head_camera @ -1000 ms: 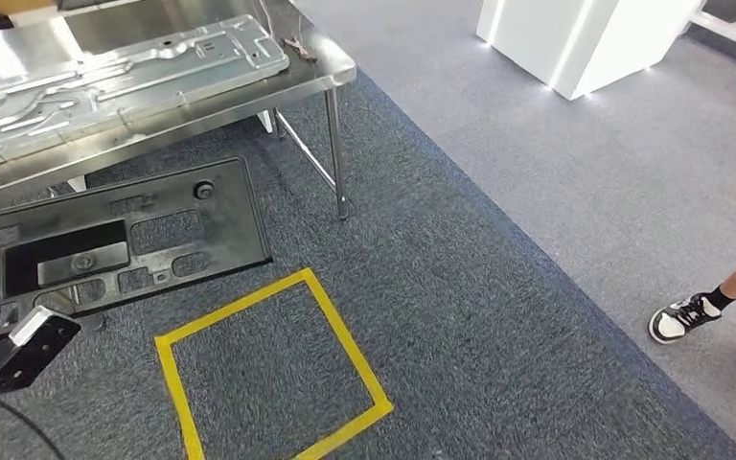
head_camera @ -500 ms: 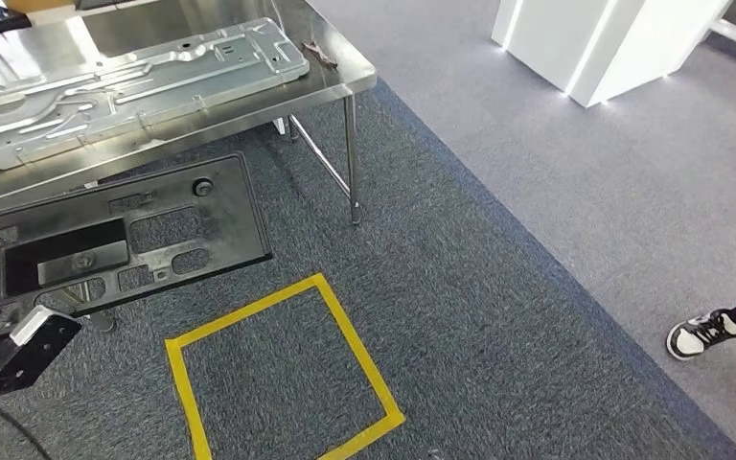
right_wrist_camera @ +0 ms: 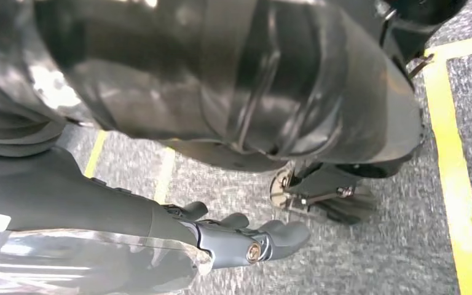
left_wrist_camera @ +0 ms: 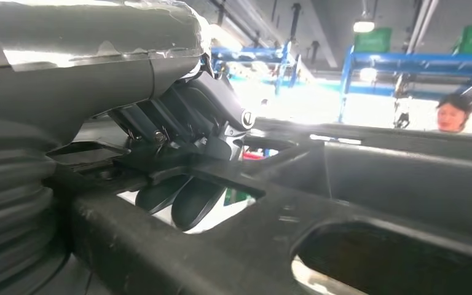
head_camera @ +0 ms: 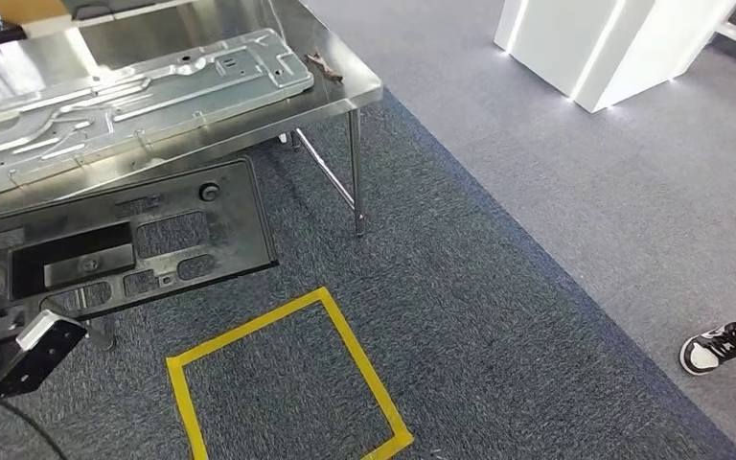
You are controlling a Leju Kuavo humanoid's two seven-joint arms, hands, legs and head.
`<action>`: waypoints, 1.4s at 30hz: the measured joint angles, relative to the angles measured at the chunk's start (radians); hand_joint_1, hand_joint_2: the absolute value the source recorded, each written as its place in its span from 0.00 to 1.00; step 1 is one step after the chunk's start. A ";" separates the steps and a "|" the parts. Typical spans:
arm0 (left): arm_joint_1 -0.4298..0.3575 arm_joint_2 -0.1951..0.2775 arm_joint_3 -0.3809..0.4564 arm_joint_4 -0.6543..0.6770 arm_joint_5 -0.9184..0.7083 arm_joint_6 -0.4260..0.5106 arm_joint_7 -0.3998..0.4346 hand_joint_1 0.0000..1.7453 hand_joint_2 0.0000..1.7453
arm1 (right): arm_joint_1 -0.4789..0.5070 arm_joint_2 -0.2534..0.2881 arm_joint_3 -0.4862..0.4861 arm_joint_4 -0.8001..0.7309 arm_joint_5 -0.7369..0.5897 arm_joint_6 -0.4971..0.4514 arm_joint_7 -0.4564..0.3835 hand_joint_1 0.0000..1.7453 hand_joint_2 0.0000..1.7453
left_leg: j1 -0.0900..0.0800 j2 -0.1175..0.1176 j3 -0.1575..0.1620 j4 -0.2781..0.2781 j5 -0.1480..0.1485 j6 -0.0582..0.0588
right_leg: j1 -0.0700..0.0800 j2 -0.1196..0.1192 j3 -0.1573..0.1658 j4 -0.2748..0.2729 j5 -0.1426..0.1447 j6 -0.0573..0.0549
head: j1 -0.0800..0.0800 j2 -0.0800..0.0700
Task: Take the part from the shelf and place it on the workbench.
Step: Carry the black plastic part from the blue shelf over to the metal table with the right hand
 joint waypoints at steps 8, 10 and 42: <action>-0.002 -0.001 -0.003 -0.004 -0.006 0.002 -0.001 1.00 1.00 | -0.003 0.000 0.000 0.000 0.001 0.000 0.000 0.00 0.00 | -0.004 -0.011 0.067 -0.024 -0.049 0.055 | 0.000 -0.001 -0.191 0.291 -0.078 0.017 | 0.001 0.000; 0.000 -0.001 -0.005 -0.004 -0.008 0.002 -0.002 1.00 1.00 | -0.001 -0.001 0.000 0.000 0.001 0.000 0.000 0.00 0.00 | -0.008 -0.015 0.089 -0.024 -0.067 0.055 | 0.002 -0.001 -0.224 0.277 -0.054 0.013 | 0.001 0.000; 0.000 -0.003 -0.017 -0.012 -0.019 0.002 -0.006 1.00 1.00 | 0.000 0.001 0.000 0.002 0.005 0.000 0.002 0.00 0.00 | -0.005 -0.012 0.101 -0.020 -0.071 0.049 | 0.012 0.006 -0.192 0.200 -0.010 0.017 | 0.001 0.000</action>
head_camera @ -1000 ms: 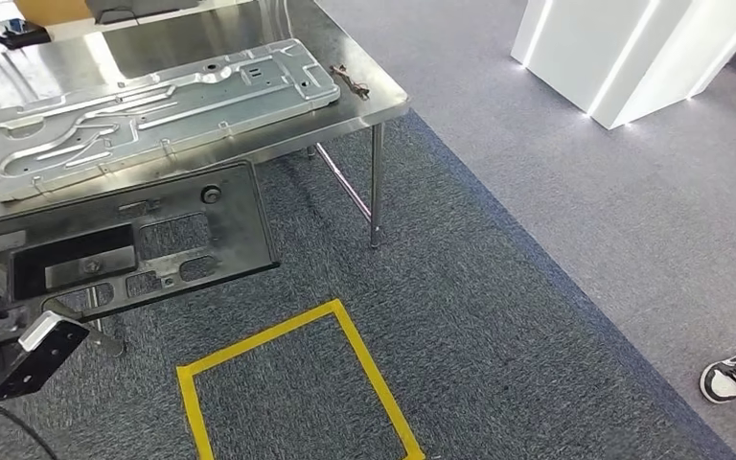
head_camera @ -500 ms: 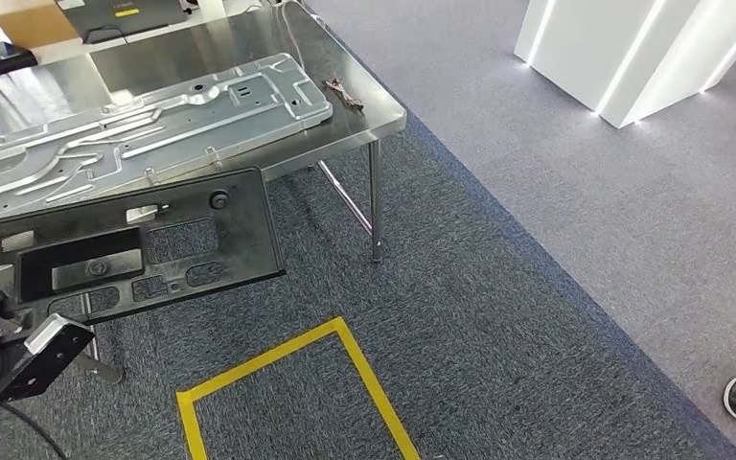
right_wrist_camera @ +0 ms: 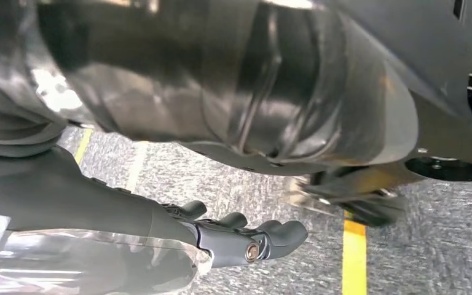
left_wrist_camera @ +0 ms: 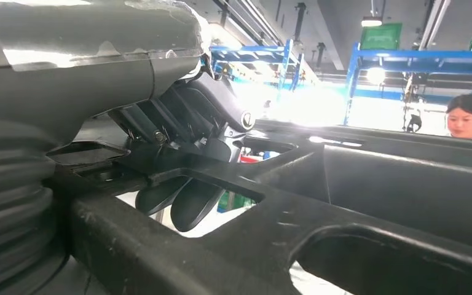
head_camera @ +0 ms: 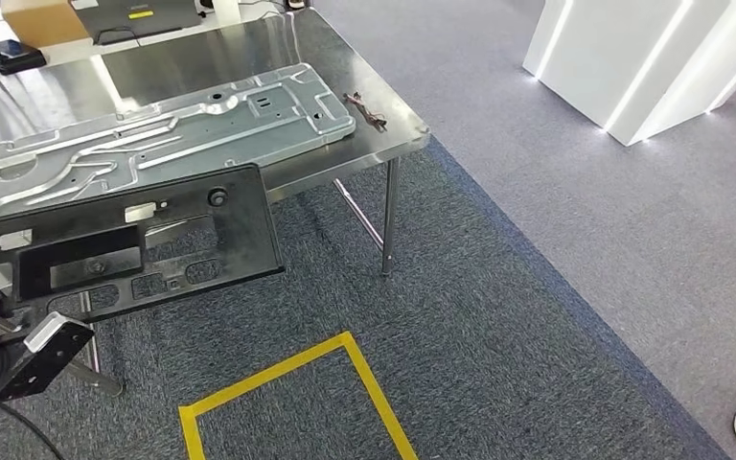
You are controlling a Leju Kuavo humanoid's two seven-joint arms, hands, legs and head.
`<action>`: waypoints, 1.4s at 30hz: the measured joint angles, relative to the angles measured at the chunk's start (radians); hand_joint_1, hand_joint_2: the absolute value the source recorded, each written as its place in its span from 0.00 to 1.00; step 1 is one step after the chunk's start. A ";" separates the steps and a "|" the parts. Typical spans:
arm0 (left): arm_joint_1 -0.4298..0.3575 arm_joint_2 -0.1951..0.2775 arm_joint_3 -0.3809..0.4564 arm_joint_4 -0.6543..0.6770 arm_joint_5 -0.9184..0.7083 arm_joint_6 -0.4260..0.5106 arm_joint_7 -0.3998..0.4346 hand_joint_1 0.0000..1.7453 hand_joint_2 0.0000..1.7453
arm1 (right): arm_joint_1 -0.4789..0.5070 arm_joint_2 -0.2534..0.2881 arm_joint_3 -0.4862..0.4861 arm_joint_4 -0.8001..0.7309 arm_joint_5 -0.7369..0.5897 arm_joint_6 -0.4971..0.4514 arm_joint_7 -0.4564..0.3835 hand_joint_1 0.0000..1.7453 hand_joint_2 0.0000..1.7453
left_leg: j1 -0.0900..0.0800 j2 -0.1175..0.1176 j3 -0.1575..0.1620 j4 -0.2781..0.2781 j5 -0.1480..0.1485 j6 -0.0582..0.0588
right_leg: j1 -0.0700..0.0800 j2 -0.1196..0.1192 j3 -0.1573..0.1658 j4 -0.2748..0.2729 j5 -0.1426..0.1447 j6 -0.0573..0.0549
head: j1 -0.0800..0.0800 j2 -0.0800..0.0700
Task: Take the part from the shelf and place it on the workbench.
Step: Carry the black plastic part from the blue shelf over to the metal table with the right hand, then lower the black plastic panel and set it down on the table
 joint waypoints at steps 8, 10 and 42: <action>-0.003 0.001 0.000 -0.003 -0.007 -0.001 0.000 1.00 1.00 | 0.000 0.000 0.000 0.001 0.001 0.000 0.000 0.00 0.00 | -0.004 0.000 0.016 0.073 -0.050 -0.045 | 0.000 0.000 0.071 -0.164 0.098 -0.055 | 0.000 0.000; -0.004 0.002 0.000 -0.003 -0.008 -0.001 0.000 1.00 1.00 | -0.001 0.000 0.000 0.001 0.001 0.001 0.000 0.00 0.00 | -0.001 0.002 -0.054 0.185 -0.097 -0.053 | 0.001 0.001 0.084 -0.165 0.085 -0.063 | -0.001 0.000; 0.048 0.013 0.012 -0.039 -0.029 -0.007 0.004 1.00 1.00 | -0.001 0.003 0.004 0.004 0.017 0.002 0.000 0.00 0.00 | -0.004 0.001 -0.024 0.147 -0.048 -0.048 | -0.005 0.000 0.071 -0.184 0.115 -0.058 | -0.001 0.000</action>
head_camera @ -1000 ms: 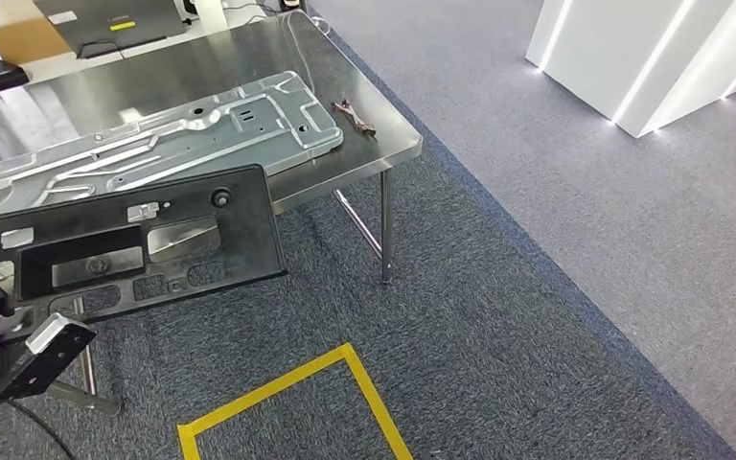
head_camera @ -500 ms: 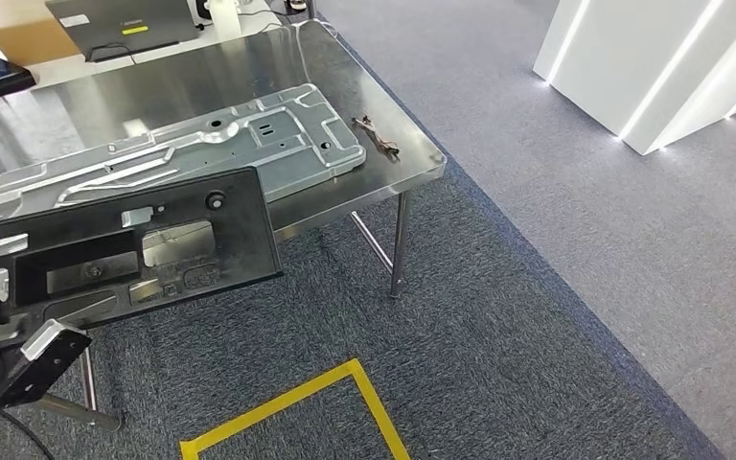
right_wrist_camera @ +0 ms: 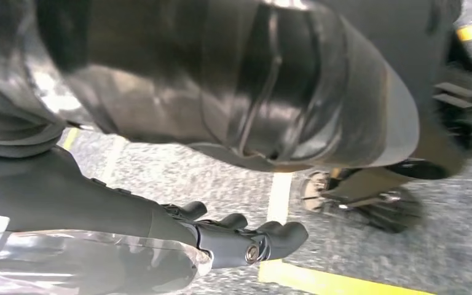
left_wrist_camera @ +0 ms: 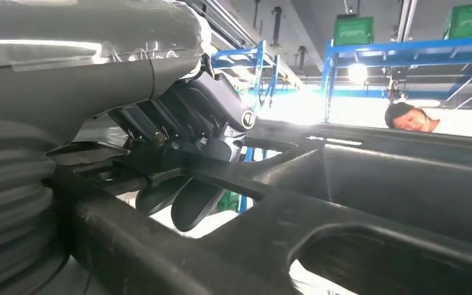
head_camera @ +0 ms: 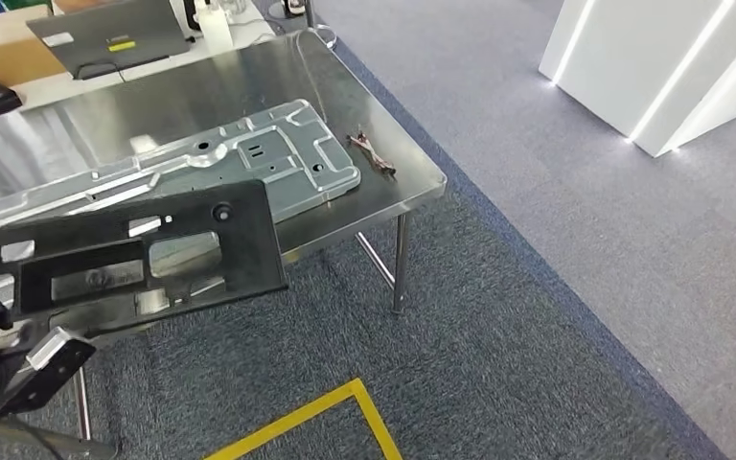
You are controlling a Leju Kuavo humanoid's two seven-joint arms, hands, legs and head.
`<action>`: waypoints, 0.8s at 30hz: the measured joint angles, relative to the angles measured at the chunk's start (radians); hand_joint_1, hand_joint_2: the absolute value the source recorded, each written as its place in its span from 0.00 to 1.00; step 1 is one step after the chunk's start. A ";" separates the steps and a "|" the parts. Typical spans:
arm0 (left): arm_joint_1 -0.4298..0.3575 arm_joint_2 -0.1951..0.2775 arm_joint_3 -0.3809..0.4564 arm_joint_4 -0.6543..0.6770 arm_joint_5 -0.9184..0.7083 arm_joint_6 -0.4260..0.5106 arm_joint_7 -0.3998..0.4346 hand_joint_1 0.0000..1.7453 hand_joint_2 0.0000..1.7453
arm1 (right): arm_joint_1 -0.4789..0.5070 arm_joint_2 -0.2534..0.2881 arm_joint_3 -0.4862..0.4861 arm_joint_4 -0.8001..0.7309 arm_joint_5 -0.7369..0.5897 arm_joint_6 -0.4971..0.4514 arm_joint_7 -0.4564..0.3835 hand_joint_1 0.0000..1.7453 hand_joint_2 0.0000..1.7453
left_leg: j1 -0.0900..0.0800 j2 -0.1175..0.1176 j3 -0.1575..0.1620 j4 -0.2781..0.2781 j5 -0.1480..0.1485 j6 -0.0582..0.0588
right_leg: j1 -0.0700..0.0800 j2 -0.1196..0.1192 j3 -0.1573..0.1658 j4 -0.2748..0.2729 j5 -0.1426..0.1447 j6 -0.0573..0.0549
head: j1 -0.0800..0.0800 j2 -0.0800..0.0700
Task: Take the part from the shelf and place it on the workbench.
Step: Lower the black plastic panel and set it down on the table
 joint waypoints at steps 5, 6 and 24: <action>0.009 0.000 0.000 0.000 -0.002 0.000 0.000 1.00 1.00 | 0.002 0.000 0.000 0.000 0.000 0.001 0.000 0.00 0.00 | 0.005 0.000 -0.124 0.073 -0.052 -0.009 | 0.000 0.002 0.057 0.000 -0.050 0.002 | 0.000 0.000; 0.010 0.000 0.001 0.000 -0.002 0.000 0.000 1.00 1.00 | 0.003 0.000 0.000 0.000 0.000 0.001 0.000 0.00 0.00 | 0.006 0.001 -0.115 0.013 -0.003 -0.006 | 0.000 0.002 0.072 0.000 -0.062 0.005 | 0.000 0.000; 0.010 -0.001 0.004 -0.005 -0.002 -0.007 0.001 1.00 1.00 | 0.003 -0.005 0.000 0.000 -0.001 0.002 0.000 0.00 0.00 | -0.012 -0.004 0.045 -0.154 0.024 0.043 | 0.023 0.000 -0.068 0.045 0.014 0.014 | 0.001 0.000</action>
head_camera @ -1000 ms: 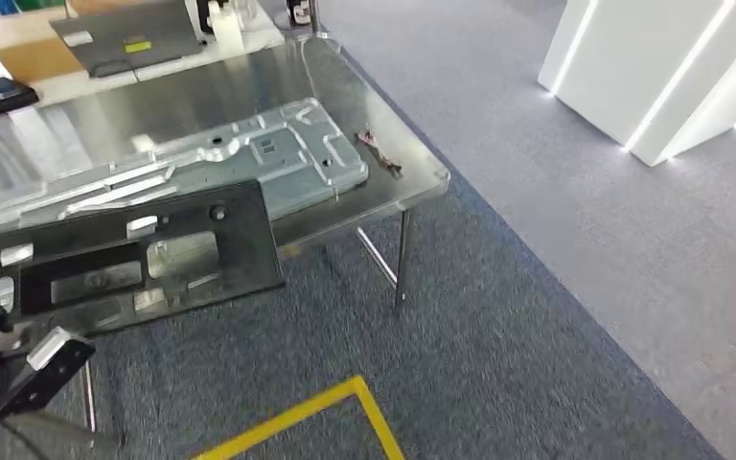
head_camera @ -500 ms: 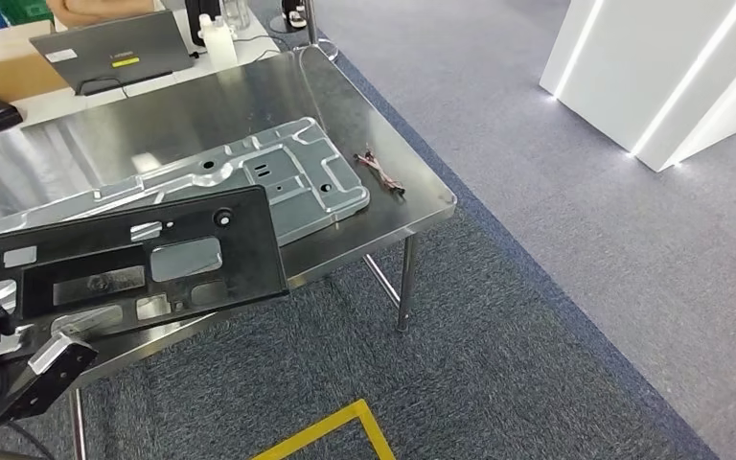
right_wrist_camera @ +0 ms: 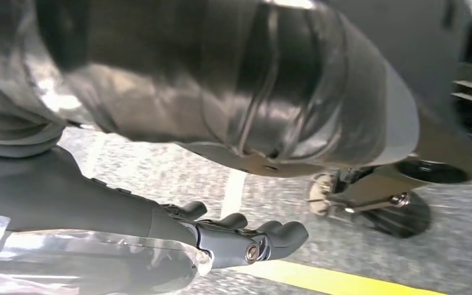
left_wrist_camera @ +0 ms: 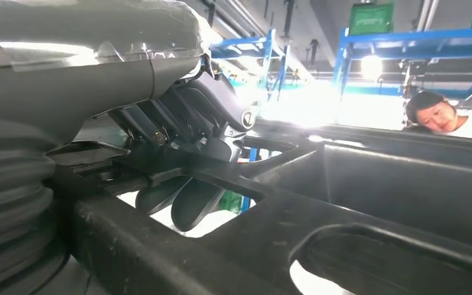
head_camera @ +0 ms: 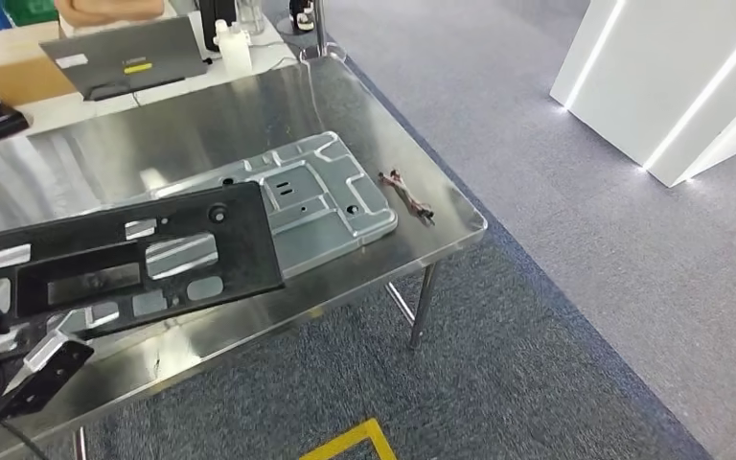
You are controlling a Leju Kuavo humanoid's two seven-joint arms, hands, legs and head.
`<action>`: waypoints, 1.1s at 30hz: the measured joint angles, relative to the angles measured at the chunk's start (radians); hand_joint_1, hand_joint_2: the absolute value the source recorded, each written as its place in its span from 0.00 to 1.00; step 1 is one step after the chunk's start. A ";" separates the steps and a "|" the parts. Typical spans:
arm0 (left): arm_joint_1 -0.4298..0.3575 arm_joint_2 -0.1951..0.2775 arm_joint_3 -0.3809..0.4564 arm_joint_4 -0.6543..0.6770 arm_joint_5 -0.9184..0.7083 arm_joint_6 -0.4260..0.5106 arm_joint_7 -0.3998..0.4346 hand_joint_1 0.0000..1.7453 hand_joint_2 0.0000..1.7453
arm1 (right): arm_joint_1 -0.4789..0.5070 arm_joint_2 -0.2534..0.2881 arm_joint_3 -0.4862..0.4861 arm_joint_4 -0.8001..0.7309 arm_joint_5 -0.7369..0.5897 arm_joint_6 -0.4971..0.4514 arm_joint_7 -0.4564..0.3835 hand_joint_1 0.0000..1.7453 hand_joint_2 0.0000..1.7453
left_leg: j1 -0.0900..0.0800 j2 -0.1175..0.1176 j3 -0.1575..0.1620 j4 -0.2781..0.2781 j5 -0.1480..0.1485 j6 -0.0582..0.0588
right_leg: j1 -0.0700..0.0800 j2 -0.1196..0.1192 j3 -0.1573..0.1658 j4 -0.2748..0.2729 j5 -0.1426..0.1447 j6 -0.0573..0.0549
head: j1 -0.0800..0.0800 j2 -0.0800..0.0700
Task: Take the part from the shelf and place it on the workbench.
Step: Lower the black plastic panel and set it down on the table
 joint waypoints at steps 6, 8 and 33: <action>-0.003 0.005 0.004 0.001 0.003 -0.011 0.001 1.00 1.00 | 0.000 0.000 0.000 0.000 0.000 0.003 0.000 0.00 0.00 | 0.002 0.002 -0.039 0.116 -0.009 -0.029 | -0.010 0.000 0.057 -0.049 -0.004 -0.029 | 0.000 0.000; -0.006 0.006 0.005 0.002 0.004 -0.013 0.002 1.00 1.00 | -0.002 0.000 0.000 0.000 0.000 0.004 0.000 0.00 0.00 | 0.009 0.003 -0.116 0.231 -0.055 -0.042 | -0.013 0.000 0.077 -0.051 -0.022 -0.031 | -0.001 0.000; -0.045 0.007 -0.008 0.149 0.028 -0.107 0.019 1.00 1.00 | -0.011 0.000 0.007 0.000 0.017 0.012 0.012 0.00 0.00 | 0.016 0.003 -0.142 0.019 0.109 -0.023 | -0.025 0.004 0.170 -0.068 -0.107 0.014 | 0.000 0.000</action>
